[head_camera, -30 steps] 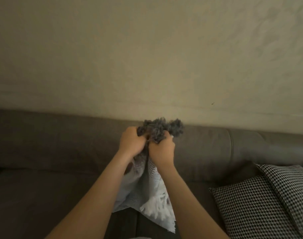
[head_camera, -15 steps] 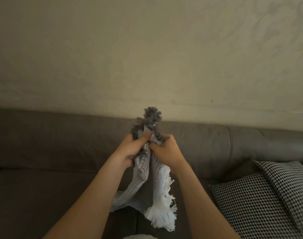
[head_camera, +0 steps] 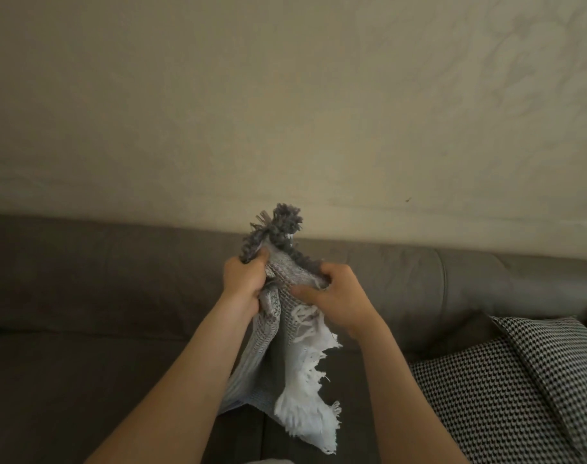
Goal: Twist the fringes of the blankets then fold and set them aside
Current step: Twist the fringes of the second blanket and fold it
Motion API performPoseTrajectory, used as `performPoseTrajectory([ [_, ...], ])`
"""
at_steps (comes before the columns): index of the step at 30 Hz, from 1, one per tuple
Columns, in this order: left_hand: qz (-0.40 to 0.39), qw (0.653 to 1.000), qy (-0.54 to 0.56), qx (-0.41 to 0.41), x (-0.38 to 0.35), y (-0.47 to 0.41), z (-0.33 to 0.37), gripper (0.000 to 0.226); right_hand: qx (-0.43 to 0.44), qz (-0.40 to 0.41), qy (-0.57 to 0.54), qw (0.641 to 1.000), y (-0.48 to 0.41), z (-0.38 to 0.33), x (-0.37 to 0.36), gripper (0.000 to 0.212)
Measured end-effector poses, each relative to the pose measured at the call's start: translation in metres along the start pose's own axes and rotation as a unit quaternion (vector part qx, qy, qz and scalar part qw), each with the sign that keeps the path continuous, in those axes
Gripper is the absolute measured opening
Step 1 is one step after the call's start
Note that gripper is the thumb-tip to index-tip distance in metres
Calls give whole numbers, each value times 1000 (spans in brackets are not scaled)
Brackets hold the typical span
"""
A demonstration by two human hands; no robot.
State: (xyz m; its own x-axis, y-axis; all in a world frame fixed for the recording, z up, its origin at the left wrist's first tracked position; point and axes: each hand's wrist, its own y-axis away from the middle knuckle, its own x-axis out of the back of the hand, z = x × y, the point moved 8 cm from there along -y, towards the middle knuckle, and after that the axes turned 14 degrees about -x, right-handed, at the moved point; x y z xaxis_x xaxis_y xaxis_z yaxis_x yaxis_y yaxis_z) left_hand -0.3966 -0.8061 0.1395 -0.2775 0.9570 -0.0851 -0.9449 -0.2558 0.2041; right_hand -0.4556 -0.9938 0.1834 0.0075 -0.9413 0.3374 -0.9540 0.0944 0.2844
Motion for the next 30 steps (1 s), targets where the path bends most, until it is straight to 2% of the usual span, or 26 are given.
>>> performPoseTrajectory([
  [4,-63,997,14,50,-9,5,-23,17,-2,15,6,1000,-3,9,-29,14],
  [6,-75,994,-8,80,-6,10,-37,18,-14,57,16,998,-4,22,-41,9],
  [9,-96,988,-17,119,-4,15,-54,22,-86,114,-40,989,-4,49,-40,7],
  [11,-114,986,-34,120,-5,20,-57,22,-134,121,-85,980,-4,66,-41,10],
  [16,-194,973,-125,20,-22,34,-46,17,-188,143,-203,950,-3,87,-44,17],
  [19,-241,961,-130,-22,-32,40,-36,20,-175,157,-256,938,0,84,-35,19],
  [21,-262,952,-145,-67,-36,38,-29,15,-182,177,-267,930,1,85,-25,48],
  [23,-248,943,-185,-123,-33,33,-24,22,-213,176,-291,916,0,90,-21,72],
  [25,-212,934,-235,-163,-27,28,-22,34,-251,128,-371,885,-6,98,-31,70],
  [27,-186,929,-260,-187,-25,25,-25,26,-290,93,-432,849,-6,99,-43,67],
  [30,-132,929,-277,-206,-16,25,-24,26,-301,105,-454,832,-5,101,-42,65],
])
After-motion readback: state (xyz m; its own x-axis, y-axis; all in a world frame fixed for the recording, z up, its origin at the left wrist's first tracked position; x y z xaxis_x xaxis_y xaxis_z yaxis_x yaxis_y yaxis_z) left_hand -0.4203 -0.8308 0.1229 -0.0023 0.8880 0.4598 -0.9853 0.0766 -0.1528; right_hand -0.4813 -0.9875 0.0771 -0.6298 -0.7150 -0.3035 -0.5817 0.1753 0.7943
